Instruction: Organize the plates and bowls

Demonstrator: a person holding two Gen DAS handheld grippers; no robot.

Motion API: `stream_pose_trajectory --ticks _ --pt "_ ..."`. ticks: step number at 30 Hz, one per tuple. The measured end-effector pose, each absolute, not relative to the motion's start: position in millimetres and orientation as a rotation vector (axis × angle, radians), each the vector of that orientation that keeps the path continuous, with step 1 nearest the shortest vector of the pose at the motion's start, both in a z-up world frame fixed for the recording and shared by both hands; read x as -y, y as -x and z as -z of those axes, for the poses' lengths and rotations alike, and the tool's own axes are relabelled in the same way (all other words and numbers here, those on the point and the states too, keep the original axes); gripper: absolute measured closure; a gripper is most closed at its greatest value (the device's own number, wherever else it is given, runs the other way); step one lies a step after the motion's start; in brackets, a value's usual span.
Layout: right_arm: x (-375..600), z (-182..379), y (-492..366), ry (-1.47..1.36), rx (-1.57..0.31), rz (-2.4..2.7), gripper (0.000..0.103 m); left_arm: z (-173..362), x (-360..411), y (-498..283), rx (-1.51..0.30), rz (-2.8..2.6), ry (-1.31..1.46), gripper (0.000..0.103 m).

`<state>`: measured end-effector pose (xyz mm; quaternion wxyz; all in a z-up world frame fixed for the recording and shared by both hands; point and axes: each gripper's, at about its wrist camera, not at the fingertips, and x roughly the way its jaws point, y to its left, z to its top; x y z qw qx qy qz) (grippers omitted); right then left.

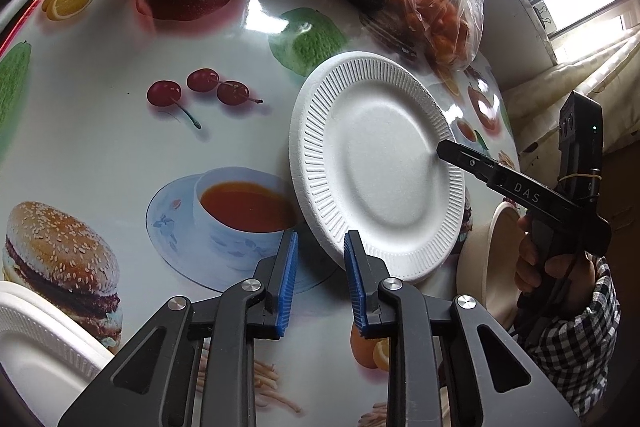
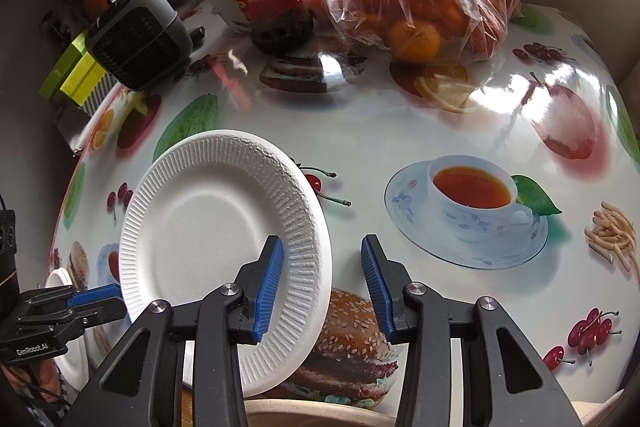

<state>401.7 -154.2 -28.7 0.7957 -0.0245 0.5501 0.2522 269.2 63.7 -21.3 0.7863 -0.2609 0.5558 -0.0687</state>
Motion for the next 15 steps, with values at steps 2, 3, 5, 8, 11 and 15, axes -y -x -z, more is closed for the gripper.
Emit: stream_pose_trajectory --ticks 2,3,5,8,11,15 --pt "154.2 28.6 -401.6 0.052 -1.182 -0.541 0.064 22.1 -64.4 -269.5 -1.196 0.154 0.583 0.078" --pt "154.0 28.6 -401.2 0.051 -1.182 -0.54 0.064 22.9 -64.9 -269.6 -1.197 0.158 0.594 0.078" --pt "153.7 28.5 -401.1 0.052 -1.181 -0.539 0.064 23.8 -65.0 -270.2 -1.195 0.156 0.604 0.078" --pt "153.5 28.6 -401.6 0.055 -1.181 -0.541 0.065 22.5 -63.3 -270.7 -1.19 0.148 0.592 0.078" --pt "153.1 28.5 -402.1 0.059 -1.181 -0.543 0.068 22.9 -62.3 -271.7 -1.19 0.143 0.589 0.084" --pt "151.7 28.5 -401.6 0.058 -1.182 -0.549 0.069 21.9 -61.2 -271.3 -1.176 0.132 0.569 0.088"
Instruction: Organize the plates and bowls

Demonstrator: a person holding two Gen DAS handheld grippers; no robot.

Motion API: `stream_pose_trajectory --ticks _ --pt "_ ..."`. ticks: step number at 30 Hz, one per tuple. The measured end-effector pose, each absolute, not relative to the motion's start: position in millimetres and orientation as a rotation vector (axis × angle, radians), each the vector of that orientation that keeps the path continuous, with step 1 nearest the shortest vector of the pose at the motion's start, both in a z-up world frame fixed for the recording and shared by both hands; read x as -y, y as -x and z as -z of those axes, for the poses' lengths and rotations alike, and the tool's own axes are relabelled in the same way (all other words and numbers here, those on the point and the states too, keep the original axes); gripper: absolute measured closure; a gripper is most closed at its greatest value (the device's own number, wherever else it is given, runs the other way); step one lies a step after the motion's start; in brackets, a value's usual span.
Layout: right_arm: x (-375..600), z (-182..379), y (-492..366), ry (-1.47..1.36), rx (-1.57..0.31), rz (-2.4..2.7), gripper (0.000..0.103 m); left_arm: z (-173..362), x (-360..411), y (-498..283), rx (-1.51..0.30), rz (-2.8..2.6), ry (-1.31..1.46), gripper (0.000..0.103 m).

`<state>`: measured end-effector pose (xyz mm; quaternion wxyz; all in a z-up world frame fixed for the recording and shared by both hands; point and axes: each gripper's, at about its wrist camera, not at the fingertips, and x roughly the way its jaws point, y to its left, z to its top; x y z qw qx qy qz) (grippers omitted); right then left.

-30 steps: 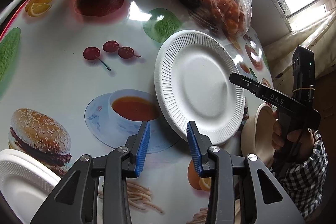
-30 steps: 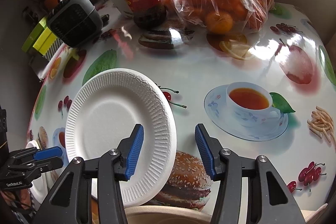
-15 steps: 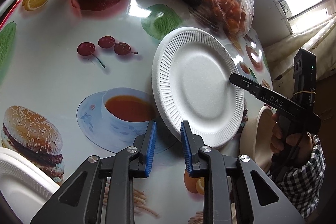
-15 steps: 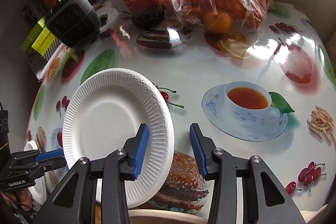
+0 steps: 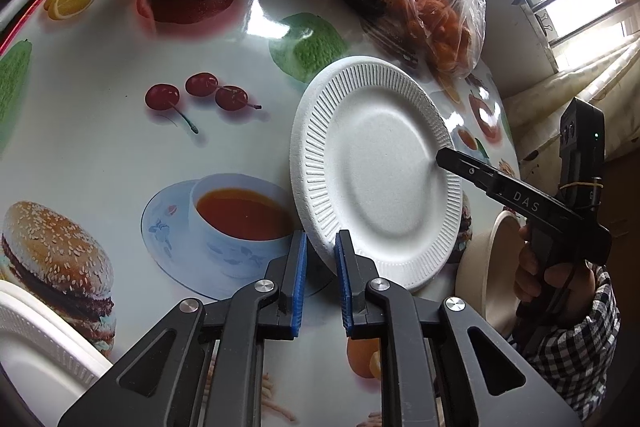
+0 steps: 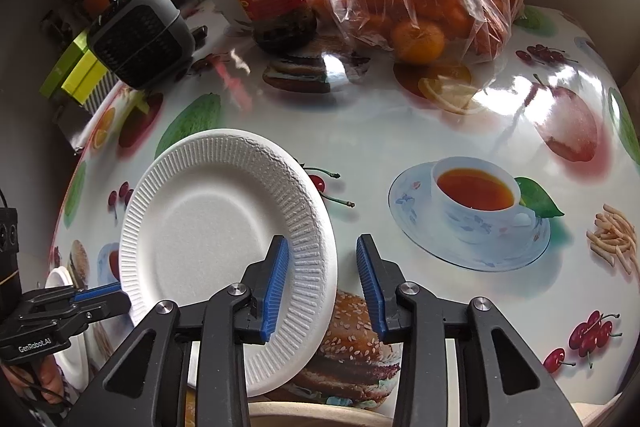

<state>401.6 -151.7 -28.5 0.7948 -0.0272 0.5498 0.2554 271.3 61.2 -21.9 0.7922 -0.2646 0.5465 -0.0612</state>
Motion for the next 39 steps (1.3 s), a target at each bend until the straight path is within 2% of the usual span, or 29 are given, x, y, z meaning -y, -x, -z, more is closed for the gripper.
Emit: stream_pose_trajectory --ticks 16,39 --pt "144 29 -399 0.061 -1.186 -0.571 0.076 23 -63 -272 -1.176 0.13 0.586 0.088" --pt "142 18 -393 0.051 -1.17 -0.583 0.078 11 -73 -262 -1.147 0.125 0.594 0.088"
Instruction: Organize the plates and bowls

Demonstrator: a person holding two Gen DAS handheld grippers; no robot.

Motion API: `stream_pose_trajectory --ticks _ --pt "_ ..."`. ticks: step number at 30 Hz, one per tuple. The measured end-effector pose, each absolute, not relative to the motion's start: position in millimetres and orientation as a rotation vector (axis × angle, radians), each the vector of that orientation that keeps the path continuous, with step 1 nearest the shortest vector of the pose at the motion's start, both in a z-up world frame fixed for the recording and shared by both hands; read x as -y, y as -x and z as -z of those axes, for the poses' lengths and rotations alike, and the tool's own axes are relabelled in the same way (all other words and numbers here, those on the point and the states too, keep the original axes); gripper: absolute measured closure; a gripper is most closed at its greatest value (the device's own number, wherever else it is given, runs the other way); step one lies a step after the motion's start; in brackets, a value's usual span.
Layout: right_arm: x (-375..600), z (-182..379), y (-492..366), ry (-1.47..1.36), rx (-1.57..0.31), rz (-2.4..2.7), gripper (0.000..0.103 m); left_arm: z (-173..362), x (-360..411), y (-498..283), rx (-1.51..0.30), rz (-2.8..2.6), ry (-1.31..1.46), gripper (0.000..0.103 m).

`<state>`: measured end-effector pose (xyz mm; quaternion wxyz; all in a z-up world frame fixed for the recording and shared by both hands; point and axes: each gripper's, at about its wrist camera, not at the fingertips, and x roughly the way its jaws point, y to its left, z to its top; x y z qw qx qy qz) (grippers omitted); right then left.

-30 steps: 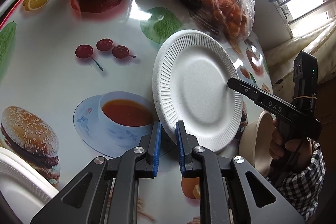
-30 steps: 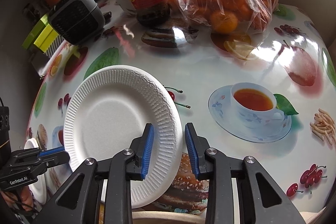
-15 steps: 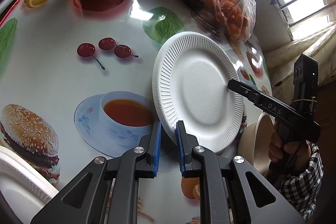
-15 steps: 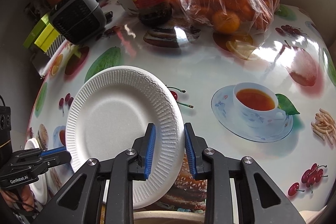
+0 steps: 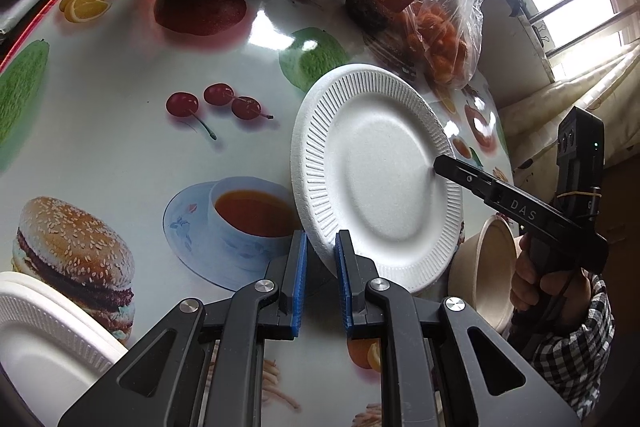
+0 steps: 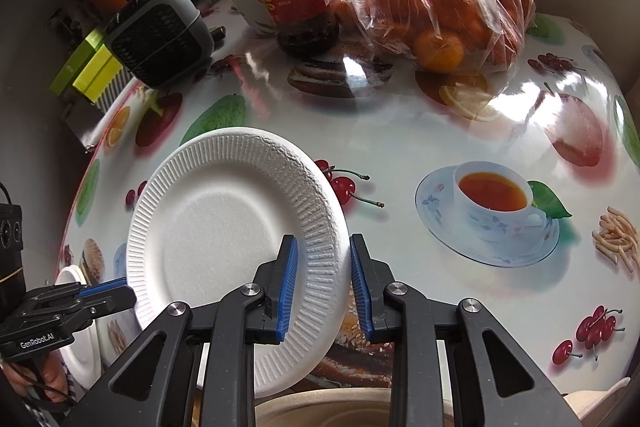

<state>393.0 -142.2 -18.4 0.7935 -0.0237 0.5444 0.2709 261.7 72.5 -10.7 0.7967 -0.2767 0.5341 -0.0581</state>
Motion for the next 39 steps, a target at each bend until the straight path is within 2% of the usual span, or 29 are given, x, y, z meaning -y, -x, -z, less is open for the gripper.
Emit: stream_pose_trajectory --ticks 39 --pt "76 -16 -308 0.083 -1.122 -0.697 0.078 -26 -132 -173 -1.011 0.019 0.555 0.088"
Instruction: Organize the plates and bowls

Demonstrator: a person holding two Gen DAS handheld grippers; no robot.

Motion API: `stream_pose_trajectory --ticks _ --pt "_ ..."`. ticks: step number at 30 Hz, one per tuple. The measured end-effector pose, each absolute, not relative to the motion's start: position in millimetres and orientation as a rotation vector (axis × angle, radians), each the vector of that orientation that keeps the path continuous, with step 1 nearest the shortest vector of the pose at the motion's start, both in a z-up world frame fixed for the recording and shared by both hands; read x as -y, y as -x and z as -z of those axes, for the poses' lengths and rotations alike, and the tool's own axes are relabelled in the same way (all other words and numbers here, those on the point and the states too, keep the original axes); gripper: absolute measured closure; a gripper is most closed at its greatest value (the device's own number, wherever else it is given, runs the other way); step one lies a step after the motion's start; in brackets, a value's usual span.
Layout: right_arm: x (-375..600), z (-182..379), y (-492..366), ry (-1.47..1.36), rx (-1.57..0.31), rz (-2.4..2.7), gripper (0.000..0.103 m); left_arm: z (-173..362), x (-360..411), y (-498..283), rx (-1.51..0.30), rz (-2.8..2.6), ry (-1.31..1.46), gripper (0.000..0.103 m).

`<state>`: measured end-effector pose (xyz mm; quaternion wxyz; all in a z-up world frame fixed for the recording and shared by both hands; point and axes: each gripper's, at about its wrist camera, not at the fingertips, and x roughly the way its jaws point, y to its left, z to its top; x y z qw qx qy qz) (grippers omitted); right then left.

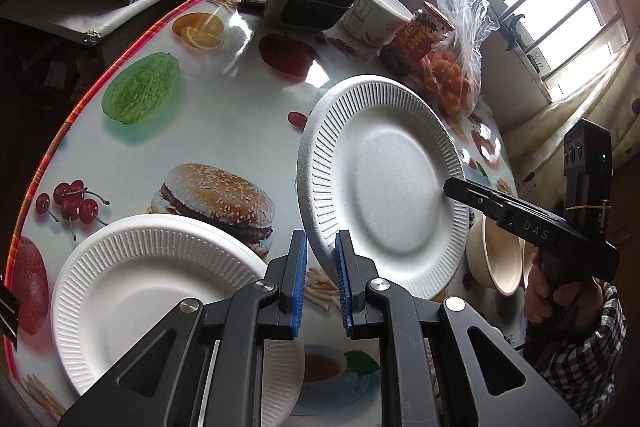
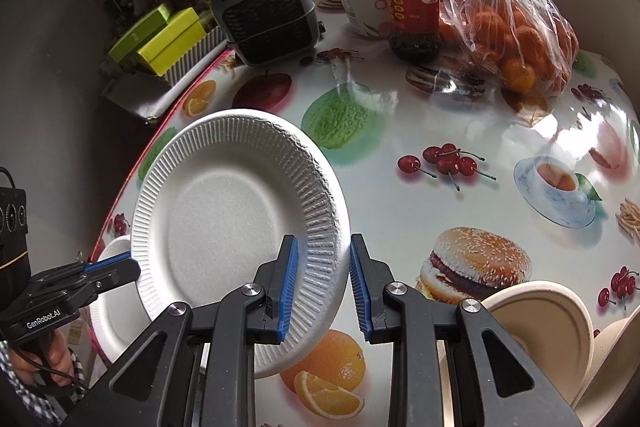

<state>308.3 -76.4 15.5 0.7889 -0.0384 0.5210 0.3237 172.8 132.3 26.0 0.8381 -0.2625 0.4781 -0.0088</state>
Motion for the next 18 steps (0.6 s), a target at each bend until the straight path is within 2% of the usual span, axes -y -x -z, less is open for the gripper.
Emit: stream_pose_trajectory --ticks 18 --pt "36 -18 -258 0.119 -1.119 -0.782 0.078 -23 -170 -120 -0.974 -0.048 0.581 0.088"
